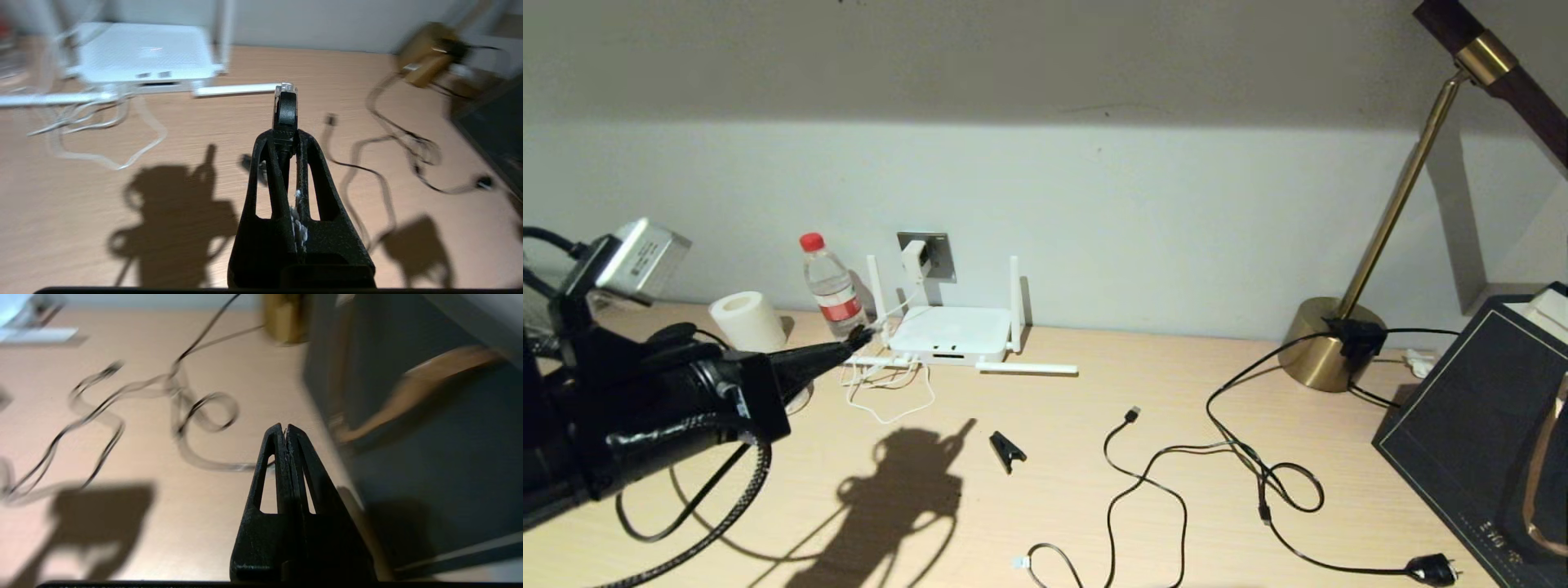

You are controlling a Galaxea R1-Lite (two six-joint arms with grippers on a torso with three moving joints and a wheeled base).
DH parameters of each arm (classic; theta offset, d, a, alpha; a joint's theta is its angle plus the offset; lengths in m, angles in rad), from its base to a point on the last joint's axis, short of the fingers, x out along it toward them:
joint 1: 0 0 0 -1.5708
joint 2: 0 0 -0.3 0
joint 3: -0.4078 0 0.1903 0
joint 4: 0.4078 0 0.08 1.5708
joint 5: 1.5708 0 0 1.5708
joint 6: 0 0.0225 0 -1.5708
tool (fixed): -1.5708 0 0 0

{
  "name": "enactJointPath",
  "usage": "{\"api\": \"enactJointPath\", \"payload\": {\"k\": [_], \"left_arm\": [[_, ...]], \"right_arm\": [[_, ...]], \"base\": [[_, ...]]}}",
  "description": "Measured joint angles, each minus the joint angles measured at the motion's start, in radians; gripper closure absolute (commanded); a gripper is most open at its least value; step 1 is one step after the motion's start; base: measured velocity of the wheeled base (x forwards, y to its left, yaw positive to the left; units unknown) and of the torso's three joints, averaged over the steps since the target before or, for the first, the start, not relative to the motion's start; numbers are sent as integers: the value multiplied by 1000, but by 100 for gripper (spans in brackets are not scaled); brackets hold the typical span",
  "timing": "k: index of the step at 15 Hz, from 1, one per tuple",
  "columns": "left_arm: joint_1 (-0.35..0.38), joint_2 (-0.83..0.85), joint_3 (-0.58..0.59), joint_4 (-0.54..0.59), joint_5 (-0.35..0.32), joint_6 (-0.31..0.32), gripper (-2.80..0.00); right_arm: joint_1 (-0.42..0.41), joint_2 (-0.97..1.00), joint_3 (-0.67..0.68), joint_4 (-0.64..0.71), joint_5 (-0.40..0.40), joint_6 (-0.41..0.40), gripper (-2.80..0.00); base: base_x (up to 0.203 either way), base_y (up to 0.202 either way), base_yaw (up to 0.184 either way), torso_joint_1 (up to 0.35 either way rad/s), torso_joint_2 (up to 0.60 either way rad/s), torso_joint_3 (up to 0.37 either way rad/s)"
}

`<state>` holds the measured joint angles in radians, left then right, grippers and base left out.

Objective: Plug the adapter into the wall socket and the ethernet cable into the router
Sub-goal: Align cable and router interface

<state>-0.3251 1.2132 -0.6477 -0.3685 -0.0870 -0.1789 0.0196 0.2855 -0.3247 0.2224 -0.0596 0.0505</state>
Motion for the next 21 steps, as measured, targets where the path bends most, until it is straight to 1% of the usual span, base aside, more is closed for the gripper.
{"api": "enactJointPath", "payload": {"k": [1,2,4,5,8,10,12,14,16,17,19,21], "left_arm": [[0,1,13,4,44,0,0],[4,4,31,3,59,0,0],[11,36,74,-13,66,-1,0],[13,63,92,-35,67,-2,0],[13,189,128,-192,78,8,0],[9,277,136,-288,124,45,0],[7,316,137,-306,153,63,0],[6,329,130,-308,159,66,0],[8,323,151,-308,161,66,0],[13,318,164,-309,161,65,0],[17,313,186,-316,160,64,0],[19,304,211,-351,160,64,0]], "right_arm": [[-1,-25,37,0,35,-32,0],[-2,-53,74,0,44,-72,0],[-7,-142,152,-1,56,-134,0],[-9,-185,180,-1,63,-144,0],[-14,-258,232,-8,94,-143,0],[-15,-276,258,-67,99,-145,0],[-16,-283,273,-100,110,-153,0],[-16,-285,284,-118,105,-155,0],[-16,-286,310,-202,97,-145,0],[-16,-286,317,-250,81,-127,0],[-15,-286,323,-267,72,-110,0],[-15,-286,324,-269,73,-94,0]], "base": [[0,0,0,0,0,0],[0,0,0,0,0,0],[0,0,0,0,0,0],[0,0,0,0,0,0],[0,0,0,0,0,0],[0,0,0,0,0,0],[0,0,0,0,0,0],[0,0,0,0,0,0],[0,0,0,0,0,0],[0,0,0,0,0,0],[0,0,0,0,0,0],[0,0,0,0,0,0]]}}
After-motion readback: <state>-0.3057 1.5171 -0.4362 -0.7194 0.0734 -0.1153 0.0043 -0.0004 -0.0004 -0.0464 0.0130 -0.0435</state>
